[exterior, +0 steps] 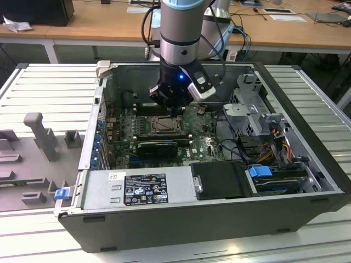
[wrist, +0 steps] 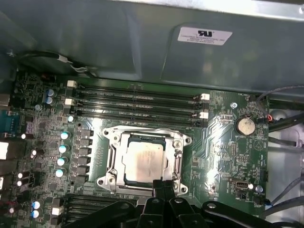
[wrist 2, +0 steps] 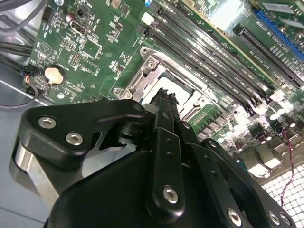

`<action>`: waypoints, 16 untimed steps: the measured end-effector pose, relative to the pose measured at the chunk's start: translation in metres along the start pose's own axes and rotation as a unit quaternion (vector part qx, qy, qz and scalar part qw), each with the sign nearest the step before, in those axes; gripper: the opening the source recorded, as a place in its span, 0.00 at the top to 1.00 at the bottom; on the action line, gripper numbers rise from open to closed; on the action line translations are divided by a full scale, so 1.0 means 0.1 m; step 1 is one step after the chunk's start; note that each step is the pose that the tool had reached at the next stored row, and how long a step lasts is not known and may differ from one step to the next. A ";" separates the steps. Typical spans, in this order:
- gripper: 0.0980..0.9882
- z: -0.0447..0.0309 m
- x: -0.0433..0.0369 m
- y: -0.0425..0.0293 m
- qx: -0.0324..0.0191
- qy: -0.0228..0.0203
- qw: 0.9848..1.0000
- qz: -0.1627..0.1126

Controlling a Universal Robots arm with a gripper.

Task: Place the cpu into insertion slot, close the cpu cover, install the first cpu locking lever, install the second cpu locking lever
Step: 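Install the second cpu locking lever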

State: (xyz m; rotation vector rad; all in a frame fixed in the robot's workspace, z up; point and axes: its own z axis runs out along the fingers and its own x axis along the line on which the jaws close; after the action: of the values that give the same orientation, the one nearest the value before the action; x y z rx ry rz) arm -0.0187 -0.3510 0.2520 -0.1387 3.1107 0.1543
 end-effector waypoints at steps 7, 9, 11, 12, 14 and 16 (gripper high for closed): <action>0.99 -0.006 0.007 -0.079 0.000 0.000 1.000 0.000; 0.99 -0.008 0.009 -0.100 0.000 0.000 1.000 0.000; 0.99 -0.011 0.012 -0.131 0.000 0.000 1.000 0.000; 0.99 -0.012 0.013 -0.141 0.000 0.000 1.000 0.000; 0.99 -0.015 0.015 -0.170 0.000 0.000 1.000 0.000; 0.99 -0.018 0.019 -0.190 0.000 0.000 1.000 0.000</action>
State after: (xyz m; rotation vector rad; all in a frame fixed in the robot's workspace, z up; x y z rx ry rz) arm -0.0190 -0.3702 0.2518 -0.1381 3.1108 0.1542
